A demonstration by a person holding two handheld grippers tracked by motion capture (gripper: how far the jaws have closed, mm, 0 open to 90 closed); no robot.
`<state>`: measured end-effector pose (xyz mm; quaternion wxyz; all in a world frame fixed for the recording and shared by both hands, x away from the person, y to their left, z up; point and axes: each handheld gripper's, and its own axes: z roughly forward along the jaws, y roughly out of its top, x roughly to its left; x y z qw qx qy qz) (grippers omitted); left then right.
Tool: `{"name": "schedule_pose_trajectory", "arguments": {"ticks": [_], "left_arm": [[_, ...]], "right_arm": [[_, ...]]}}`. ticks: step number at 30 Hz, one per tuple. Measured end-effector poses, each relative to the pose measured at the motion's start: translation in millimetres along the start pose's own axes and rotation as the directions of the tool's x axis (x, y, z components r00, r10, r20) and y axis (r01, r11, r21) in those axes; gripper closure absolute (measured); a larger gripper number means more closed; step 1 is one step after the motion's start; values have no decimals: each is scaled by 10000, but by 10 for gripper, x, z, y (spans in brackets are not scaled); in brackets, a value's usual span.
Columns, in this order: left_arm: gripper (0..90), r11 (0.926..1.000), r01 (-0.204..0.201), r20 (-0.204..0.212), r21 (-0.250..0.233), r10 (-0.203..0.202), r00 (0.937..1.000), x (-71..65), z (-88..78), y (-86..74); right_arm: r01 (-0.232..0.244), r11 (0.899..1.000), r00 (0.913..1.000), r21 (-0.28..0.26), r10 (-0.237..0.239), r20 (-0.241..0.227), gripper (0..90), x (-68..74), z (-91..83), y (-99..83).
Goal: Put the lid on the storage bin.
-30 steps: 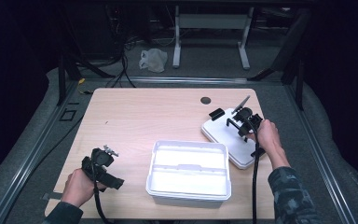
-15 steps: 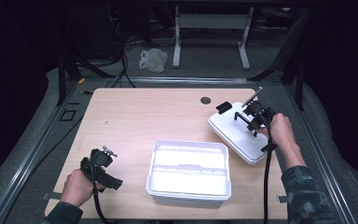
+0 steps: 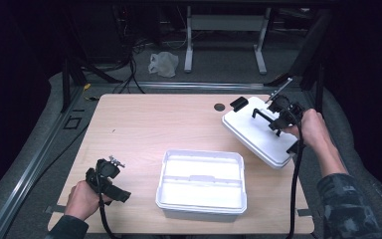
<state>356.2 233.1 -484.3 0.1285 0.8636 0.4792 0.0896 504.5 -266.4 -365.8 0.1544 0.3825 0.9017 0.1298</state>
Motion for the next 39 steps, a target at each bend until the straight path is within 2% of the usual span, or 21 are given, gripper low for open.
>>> {"name": "schedule_pose_trajectory", "arguments": {"ticks": [5,11,13,17,19,20,21,22,25,26,27,30,31,34,35,37,38,39], "left_arm": [[0,10000,25,28,18,-25,10000,6,9,-4],[0,10000,-25,42,54,25,10000,0,18,-1],[0,10000,-20,54,59,20,10000,1,23,-1],[0,9999,-44,67,99,43,10000,2,33,0],[0,9999,-36,71,96,35,10000,5,32,-1],[0,10000,-37,81,86,36,10000,7,33,-2],[0,10000,-35,92,92,35,10000,9,33,-3],[0,9999,-46,95,108,45,9999,13,35,-4],[0,9999,-11,89,119,10,10000,20,39,-11],[0,9999,-25,84,130,24,10000,22,39,-12],[0,9999,-16,88,127,15,10000,22,39,-12],[0,9999,-26,98,134,24,9999,25,38,-13],[0,9999,-38,100,145,37,9999,25,39,-13],[0,9998,-67,109,164,65,9999,27,42,-12],[0,9998,-63,108,164,61,9999,28,43,-12],[0,9998,-72,111,187,70,9999,28,45,-12],[0,9998,-70,118,191,67,9999,28,46,-12],[0,9998,-76,122,199,74,9999,28,47,-12]], "right_arm": [[464,9981,9986,-404,-474,-235,848,75,-226,47],[1291,9886,9894,-776,-1337,-569,847,264,-437,122],[1696,9809,9814,-956,-1769,-744,848,381,-501,154],[2504,9590,9594,-1328,-2642,-987,847,628,-592,215],[2942,9431,9420,-1548,-3135,-1196,847,793,-632,247],[3240,9311,9291,-1676,-3465,-1288,847,884,-645,266],[3319,9272,9237,-1736,-3568,-1396,848,943,-652,272],[3498,9183,9143,-1852,-3777,-1461,847,1018,-653,280],[4053,8923,8816,-1987,-4390,-1732,847,1252,-628,300],[4150,8873,8747,-2013,-4499,-1800,847,1307,-615,302],[4318,8774,8626,-2092,-4695,-1885,847,1393,-590,304],[4719,8552,8348,-2143,-5116,-2035,847,1570,-529,306],[4799,8510,8278,-2133,-5198,-2113,847,1610,-512,307],[5168,8278,7983,-2182,-5581,-2264,847,1752,-445,304],[5205,8243,7945,-2226,-5631,-2274,847,1780,-432,302],[5361,8146,7813,-2215,-5782,-2353,847,1843,-391,296],[5484,8060,7720,-2227,-5904,-2354,846,1891,-357,290],[5548,8017,7674,-2225,-5964,-2354,846,1913,-341,286]]}}
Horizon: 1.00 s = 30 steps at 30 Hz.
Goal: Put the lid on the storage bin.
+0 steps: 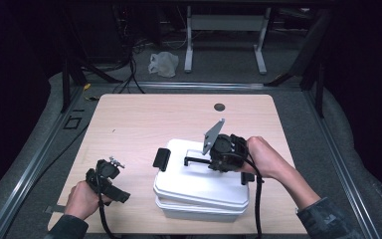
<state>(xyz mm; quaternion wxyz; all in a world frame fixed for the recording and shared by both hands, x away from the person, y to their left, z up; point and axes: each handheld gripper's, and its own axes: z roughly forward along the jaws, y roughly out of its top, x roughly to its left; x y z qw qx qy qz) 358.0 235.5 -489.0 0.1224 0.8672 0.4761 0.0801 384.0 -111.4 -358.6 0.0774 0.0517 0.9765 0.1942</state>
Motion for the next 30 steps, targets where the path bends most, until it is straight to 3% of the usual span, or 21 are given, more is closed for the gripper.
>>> {"name": "schedule_pose_trajectory", "arguments": {"ticks": [5,16,20,22,25,28,30], "left_arm": [[0,10000,-20,-6,25,20,10000,-2,5,1],[0,10000,-56,-35,39,57,10000,-13,14,8],[0,10000,-67,-28,46,67,10000,-13,15,8],[0,10000,-67,-28,40,67,10000,-12,14,8],[0,10000,-36,-21,39,36,10000,-4,13,4],[0,10000,-28,-34,15,28,10000,3,1,-3],[0,10000,2,-42,-33,-2,10000,7,-3,-7]], "right_arm": [[111,9999,9999,36,-110,-68,846,42,103,6],[630,9980,9980,-3,-630,-76,843,123,160,-45],[470,9989,9988,-64,-471,-157,837,138,201,-62],[403,9989,9990,-223,-407,-204,784,128,197,-68],[-43,9986,9991,-520,21,-421,609,118,122,-93],[-457,9960,9984,-772,430,-362,423,112,9,-157],[-892,9904,9959,-1057,875,-207,364,102,-108,-261]]}}
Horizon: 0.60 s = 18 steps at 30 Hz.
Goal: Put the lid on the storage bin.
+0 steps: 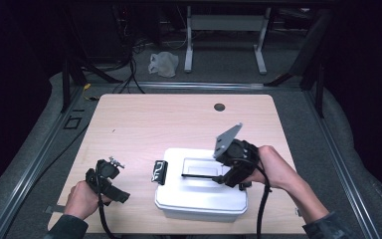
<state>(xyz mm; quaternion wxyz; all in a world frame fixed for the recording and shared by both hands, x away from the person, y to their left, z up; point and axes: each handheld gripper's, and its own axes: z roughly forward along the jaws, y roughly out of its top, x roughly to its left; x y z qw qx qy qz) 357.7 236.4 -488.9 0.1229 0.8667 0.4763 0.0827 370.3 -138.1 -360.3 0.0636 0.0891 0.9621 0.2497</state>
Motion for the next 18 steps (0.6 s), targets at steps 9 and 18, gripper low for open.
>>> {"name": "schedule_pose_trajectory", "arguments": {"ticks": [9,18], "left_arm": [[0,10000,35,-38,1,-35,10000,12,4,-4],[0,9999,125,-90,42,-125,9999,48,34,-13]], "right_arm": [[-2296,9723,9627,-443,2336,1363,110,15,-460,-754],[-4709,8819,8584,-227,4639,2188,6,84,-220,-1741]]}}
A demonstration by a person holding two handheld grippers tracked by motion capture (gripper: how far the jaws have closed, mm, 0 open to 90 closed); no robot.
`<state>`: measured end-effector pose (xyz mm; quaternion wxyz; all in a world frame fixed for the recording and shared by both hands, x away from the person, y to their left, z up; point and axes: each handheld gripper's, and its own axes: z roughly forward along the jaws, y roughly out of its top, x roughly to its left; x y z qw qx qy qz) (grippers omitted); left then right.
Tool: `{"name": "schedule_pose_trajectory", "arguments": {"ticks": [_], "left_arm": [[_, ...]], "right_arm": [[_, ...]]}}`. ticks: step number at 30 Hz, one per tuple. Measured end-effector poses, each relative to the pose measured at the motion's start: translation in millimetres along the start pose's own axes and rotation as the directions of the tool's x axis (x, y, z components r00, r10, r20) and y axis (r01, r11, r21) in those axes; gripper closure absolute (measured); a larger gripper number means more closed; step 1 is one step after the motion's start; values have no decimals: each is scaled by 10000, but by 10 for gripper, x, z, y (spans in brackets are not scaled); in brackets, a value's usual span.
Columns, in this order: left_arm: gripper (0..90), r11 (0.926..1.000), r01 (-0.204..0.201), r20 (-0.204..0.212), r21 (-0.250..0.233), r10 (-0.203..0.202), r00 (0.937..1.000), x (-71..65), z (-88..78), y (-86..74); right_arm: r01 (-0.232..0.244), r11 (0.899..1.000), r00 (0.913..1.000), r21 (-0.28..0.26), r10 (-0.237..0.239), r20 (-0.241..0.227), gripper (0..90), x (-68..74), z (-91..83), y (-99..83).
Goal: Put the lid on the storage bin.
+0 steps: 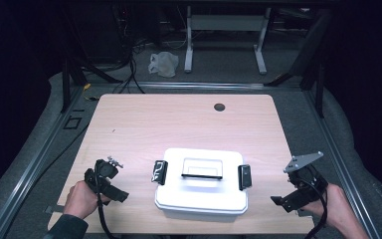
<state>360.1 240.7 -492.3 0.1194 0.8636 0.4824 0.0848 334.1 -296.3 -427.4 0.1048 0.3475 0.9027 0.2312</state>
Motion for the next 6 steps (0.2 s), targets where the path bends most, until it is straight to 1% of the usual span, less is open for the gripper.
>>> {"name": "schedule_pose_trajectory", "arguments": {"ticks": [1,2,3,5,6], "left_arm": [[0,10000,20,-2,-11,-20,10000,3,3,0],[0,10000,18,-30,-15,-18,10000,6,5,3],[0,10000,16,-12,-12,-16,10000,8,9,7],[0,10000,14,1,-14,-14,10000,9,21,19],[0,10000,-21,4,-12,21,10000,9,26,23]], "right_arm": [[-324,9995,9995,46,325,-55,1,-32,91,-84],[-461,9987,9989,229,461,17,0,-45,147,-119],[-565,9973,9982,468,554,233,0,-58,212,-153],[-782,9952,9968,585,772,199,0,-80,307,-204],[-805,9945,9964,669,785,322,0,-82,340,-218]]}}
